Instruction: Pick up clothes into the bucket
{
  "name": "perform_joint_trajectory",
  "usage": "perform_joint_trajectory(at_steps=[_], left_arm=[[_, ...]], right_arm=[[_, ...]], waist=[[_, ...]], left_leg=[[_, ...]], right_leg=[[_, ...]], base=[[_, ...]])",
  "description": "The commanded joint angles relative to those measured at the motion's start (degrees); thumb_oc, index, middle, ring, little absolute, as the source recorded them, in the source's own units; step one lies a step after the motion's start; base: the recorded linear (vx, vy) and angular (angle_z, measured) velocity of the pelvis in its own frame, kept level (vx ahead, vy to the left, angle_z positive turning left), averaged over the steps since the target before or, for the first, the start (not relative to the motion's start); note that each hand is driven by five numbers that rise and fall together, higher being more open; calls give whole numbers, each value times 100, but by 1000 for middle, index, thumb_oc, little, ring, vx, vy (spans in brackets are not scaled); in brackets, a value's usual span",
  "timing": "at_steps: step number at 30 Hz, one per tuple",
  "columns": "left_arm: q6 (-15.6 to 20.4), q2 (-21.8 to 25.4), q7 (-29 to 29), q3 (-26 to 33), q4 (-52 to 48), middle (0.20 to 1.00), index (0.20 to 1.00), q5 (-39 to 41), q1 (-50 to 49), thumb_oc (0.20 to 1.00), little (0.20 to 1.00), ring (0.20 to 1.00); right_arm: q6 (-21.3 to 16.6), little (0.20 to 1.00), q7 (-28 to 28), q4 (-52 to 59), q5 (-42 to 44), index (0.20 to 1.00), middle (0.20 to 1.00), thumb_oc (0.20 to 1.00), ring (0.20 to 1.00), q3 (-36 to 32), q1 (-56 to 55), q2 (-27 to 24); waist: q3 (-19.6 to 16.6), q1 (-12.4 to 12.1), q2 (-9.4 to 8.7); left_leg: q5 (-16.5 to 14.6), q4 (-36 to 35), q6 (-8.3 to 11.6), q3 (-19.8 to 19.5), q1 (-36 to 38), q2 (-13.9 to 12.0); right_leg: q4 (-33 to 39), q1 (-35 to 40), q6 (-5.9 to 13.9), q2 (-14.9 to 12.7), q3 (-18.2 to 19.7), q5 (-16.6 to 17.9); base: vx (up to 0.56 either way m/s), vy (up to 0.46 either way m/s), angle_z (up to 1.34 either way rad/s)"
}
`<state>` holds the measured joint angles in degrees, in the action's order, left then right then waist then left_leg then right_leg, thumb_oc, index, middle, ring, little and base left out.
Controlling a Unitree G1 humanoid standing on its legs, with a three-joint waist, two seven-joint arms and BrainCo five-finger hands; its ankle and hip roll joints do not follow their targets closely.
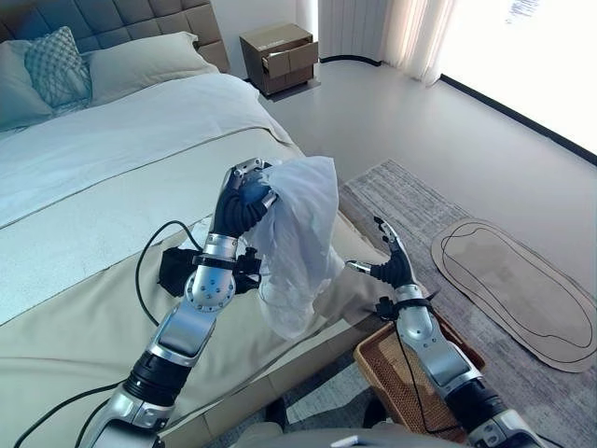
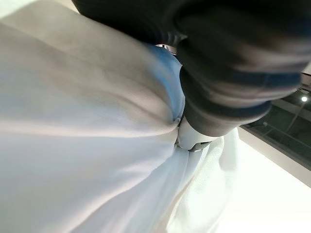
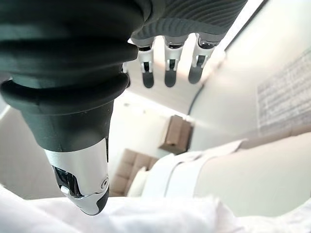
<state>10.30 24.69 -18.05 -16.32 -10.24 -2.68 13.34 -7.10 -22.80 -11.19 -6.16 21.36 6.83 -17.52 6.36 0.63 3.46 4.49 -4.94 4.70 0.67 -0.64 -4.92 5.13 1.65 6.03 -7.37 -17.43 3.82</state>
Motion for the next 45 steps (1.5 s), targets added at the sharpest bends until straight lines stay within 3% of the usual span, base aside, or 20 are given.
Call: perform_joint_trajectory(at_steps=[1,5,6,7,11,14,25,26,27,28,36,45], left_arm=[[327,139,-142,258,-459,200,200,96,356,200,200,200],[408,84,9,175,-543,200,200,230,420,200,200,200],[483,52,164,131,-574,200,200,385,450,200,200,200],[484,53,168,136,-574,200,200,388,452,200,200,200],[596,73,706,10,-605,200,200,708,481,200,200,200],[651,118,964,-64,-596,200,200,985,430,200,200,200],[675,114,1479,-389,-770,200,200,1780,527,200,200,200],[678,108,1510,-427,-756,200,200,1781,545,200,200,200],[679,107,1509,-429,-754,200,200,1780,547,200,200,200],[681,114,1498,-428,-728,200,200,1762,555,200,200,200],[745,172,1395,-124,-539,200,200,1569,324,200,200,200],[852,170,982,561,-17,200,200,1153,-154,200,200,200]], right_arm=[[-254,1000,-33,501,-223,1000,1000,1000,1000,204,550,326],[-323,1000,333,431,-137,1000,1000,1000,1000,515,852,330],[-382,1000,771,343,242,1000,1000,1000,1000,736,1013,350],[-385,1000,774,336,248,1000,1000,1000,1000,737,1022,351],[-462,1000,2090,169,1884,1000,1000,1000,1000,1081,1285,308],[-387,1000,2412,-49,2444,1000,1000,1000,1000,1167,1321,311],[-304,1000,2670,-529,2796,1000,1000,1000,1000,1575,2021,636],[-324,573,2736,-431,2858,573,573,573,573,1600,2038,627],[-324,573,2736,-431,2859,573,573,573,573,1599,2038,626],[-334,200,2753,-412,2905,200,200,200,200,1581,2002,602],[-354,200,2718,-490,2744,200,200,200,200,1281,1447,333],[-472,200,2358,-430,2291,200,200,200,200,233,476,-219]], waist=[[-101,17,-439],[-87,-17,-436],[-80,-57,-451],[-78,-55,-451],[-85,-161,-493],[-97,-209,-510],[-120,-335,-528],[-127,-344,-530],[-126,-343,-530],[-126,-343,-528],[-149,-314,-526],[-163,-216,-564]], left_leg=[[-354,188,-44,122,166,-89],[-345,191,-43,106,150,-82],[-340,196,-40,92,137,-71],[-340,197,-40,92,136,-70],[-372,172,-7,63,167,-79],[-377,154,5,55,194,-76],[-379,147,-1,69,206,-61],[-381,148,1,59,207,-60],[-381,148,1,56,206,-60],[-381,150,2,45,208,-60],[-393,142,4,28,234,-58],[-407,137,-4,71,277,-76]], right_leg=[[-67,28,399,-480,417,124],[-65,24,392,-482,412,128],[-62,25,391,-483,401,127],[-63,23,391,-483,401,127],[-53,86,390,-475,348,75],[-43,123,393,-476,331,68],[-32,138,394,-477,327,83],[-34,151,392,-481,305,70],[-34,152,392,-481,302,70],[-35,159,392,-485,300,69],[-33,188,401,-491,260,59],[-33,193,413,-471,292,55]], base=[[0,0,0],[0,0,0],[0,0,0],[0,0,0],[18,-10,2],[10,-5,3],[0,0,0],[0,0,0],[0,0,0],[0,0,0],[0,0,0],[0,0,0]])
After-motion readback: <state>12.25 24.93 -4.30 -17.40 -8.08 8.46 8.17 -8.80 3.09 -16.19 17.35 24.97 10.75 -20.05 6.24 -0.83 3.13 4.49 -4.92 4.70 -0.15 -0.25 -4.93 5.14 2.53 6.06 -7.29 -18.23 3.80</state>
